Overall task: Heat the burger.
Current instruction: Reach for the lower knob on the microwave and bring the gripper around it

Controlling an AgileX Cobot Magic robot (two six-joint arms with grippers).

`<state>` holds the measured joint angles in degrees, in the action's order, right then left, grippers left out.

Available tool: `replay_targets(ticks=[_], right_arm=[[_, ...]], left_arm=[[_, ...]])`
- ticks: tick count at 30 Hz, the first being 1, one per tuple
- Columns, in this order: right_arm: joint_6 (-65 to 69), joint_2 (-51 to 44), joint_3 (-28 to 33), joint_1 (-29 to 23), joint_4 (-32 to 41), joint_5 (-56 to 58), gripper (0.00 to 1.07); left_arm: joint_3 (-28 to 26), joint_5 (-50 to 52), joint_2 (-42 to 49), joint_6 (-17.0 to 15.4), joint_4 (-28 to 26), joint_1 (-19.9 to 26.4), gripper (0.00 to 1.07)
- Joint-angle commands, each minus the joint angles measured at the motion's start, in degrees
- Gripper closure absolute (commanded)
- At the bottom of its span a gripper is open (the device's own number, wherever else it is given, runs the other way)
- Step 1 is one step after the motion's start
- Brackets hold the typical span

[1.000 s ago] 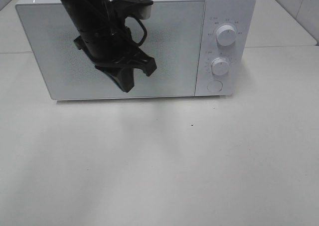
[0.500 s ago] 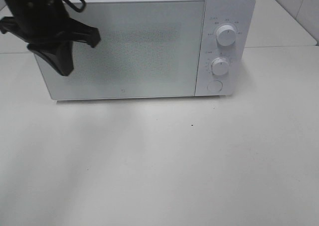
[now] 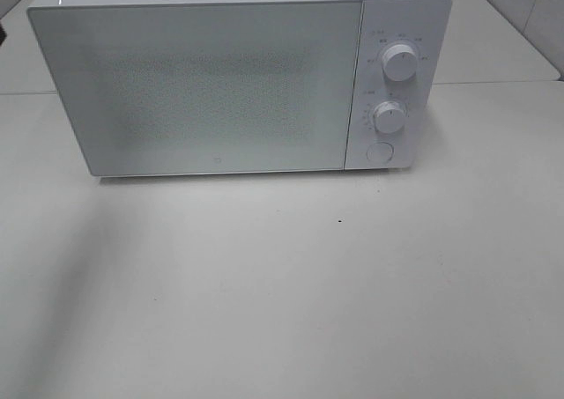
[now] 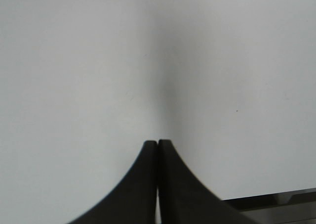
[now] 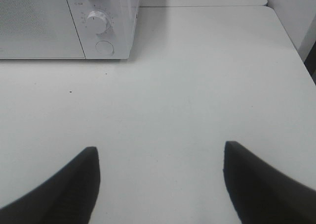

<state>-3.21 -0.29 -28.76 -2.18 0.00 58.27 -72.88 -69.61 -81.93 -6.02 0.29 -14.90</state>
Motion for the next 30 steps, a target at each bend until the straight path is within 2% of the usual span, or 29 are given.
replay_targets(ticks=[1,2,5,7,9,10,12,13,17,18,20,23,25,26,27,28,30], right_arm=[[0.2,-1.4,0.1,0.2,0.0,-1.0,0.41],[0.2,-1.4,0.1,0.2,0.0,-1.0,0.41],[0.2,-1.4,0.1,0.2,0.0,-1.0,0.41],[0.2,-1.4,0.1,0.2,0.0,-1.0,0.41],[0.2,-1.4,0.1,0.2,0.0,-1.0,0.41],[0.2,-1.4,0.1,0.2,0.0,-1.0,0.41],[0.2,-1.4,0.1,0.2,0.0,-1.0,0.41],[0.2,-1.4,0.1,0.2,0.0,-1.0,0.41],[0.2,-1.4,0.1,0.2,0.0,-1.0,0.41],[0.2,-1.4,0.1,0.2,0.0,-1.0,0.41],[0.2,-1.4,0.1,0.2,0.0,-1.0,0.41],[0.2,-1.4,0.1,0.2,0.0,-1.0,0.41],[0.2,-1.4,0.1,0.2,0.0,-1.0,0.41],[0.2,-1.4,0.1,0.2,0.0,-1.0,0.41],[0.2,-1.4,0.1,0.2,0.0,-1.0,0.41],[0.2,-1.4,0.1,0.2,0.0,-1.0,0.41],[0.2,-1.4,0.1,0.2,0.0,-1.0,0.41]], left_arm=[[4.2,-3.7,5.7,-0.7,1.7,0.1,1.06],[6.7,-3.7,8.8,-0.8,1.7,0.1,1.06],[8.0,-3.7,10.5,-1.1,1.7,0.1,1.06],[12.9,-3.3,17.1,-1.9,1.7,0.1,1.06],[14.4,-2.8,19.0,-1.9,1.7,0.1,1.06],[17.2,-1.6,22.6,-1.9,1.7,0.1,1.06],[18.3,-1.0,24.2,-1.9,1.7,0.1,1.06],[21.0,-0.1,28.4,-1.9,1.5,0.1,1.06],[24.4,0.7,34.4,-1.9,1.5,0.1,1.06],[26.4,0.8,38.8,-1.8,1.5,0.1,1.06],[27.2,0.8,40.6,-1.7,1.5,0.1,1.06],[30.6,1.7,49.2,-1.5,1.5,0.1,1.06],[31.6,1.9,51.6,-1.3,1.5,0.1,1.06],[33.2,2.1,56.0,-0.5,1.5,0.1,1.06],[33.2,2.1,56.0,-0.5,1.5,0.1,1.06],[34.9,2.0,60.8,-0.3,1.5,0.1,1.06],[35.5,1.9,62.7,-0.3,1.5,0.1,1.06]])
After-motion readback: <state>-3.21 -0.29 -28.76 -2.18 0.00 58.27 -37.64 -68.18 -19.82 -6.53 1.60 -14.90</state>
